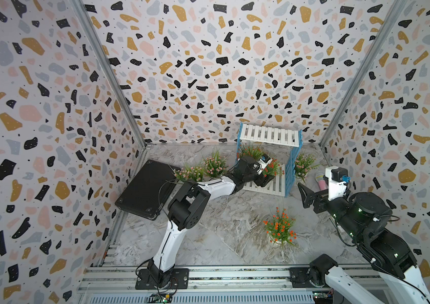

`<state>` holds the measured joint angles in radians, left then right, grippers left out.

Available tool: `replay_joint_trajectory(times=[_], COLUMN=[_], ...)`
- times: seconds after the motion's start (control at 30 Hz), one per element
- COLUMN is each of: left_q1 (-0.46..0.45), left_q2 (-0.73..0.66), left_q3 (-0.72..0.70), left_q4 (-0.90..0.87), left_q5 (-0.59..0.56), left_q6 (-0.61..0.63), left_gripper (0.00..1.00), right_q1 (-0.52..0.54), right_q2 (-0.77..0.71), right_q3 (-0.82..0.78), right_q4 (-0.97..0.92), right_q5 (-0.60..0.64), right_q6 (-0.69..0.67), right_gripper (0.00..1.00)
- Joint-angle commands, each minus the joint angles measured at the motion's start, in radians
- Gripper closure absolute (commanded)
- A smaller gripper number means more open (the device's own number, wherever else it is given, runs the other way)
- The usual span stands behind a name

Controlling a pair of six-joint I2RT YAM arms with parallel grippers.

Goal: Place the baby's breath potted plants on the rack by color
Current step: Place the baby's breath potted plant on the rack.

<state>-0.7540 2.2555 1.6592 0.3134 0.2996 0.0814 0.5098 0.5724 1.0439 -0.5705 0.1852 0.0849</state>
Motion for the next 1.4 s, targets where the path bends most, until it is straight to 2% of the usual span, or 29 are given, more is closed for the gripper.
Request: replay_joint_trajectory(times=[0.0,0.23,0.4,0.53,0.7,0.87,1.07,1.2,1.37], left_q1=[-0.01,-0.011,-0.011,-0.011,-0.01,-0.011,-0.011,-0.011,-0.011], left_q2=[0.063,0.263,0.436,0.467,0.443,0.345,0.141,0.035,-0.136], left_q3=[0.162,0.445,0.735,0.771,0.709,0.566,0.348,0.251,0.018], left_q4=[0.01,-0.014,-0.102,-0.098,-0.115,-0.059,0.047,0.061,0.074], left_q5=[-0.007,-0.073,-0.1,-0.103,-0.047,0.002,0.046,0.068,0.059], left_q6=[0.022,0.001,-0.005,-0.002,0.024,0.029,0.037,0.036,0.032], left_gripper=[0.2,0.19,0.18,0.14,0.01,0.01,0.01,0.01,0.01], right_q1=[-0.004,-0.004,-0.003,-0.004,-0.004,-0.003,-0.004,-0.004,-0.003], right_q2=[-0.009,-0.019,-0.034,-0.041,-0.029,-0.035,-0.071,-0.078,-0.062], right_q3=[-0.013,-0.057,-0.077,-0.092,-0.089,-0.079,-0.101,-0.119,-0.12], right_q4=[0.001,0.02,0.018,0.015,0.018,0.0,-0.037,-0.056,-0.072], right_q5=[0.028,0.034,0.029,0.04,0.036,0.029,0.036,0.042,0.066], right_q6=[-0.02,-0.026,-0.036,-0.049,-0.05,-0.042,-0.018,0.003,0.051], right_gripper=[0.01,0.01,0.01,0.01,0.01,0.01,0.01,0.01,0.01])
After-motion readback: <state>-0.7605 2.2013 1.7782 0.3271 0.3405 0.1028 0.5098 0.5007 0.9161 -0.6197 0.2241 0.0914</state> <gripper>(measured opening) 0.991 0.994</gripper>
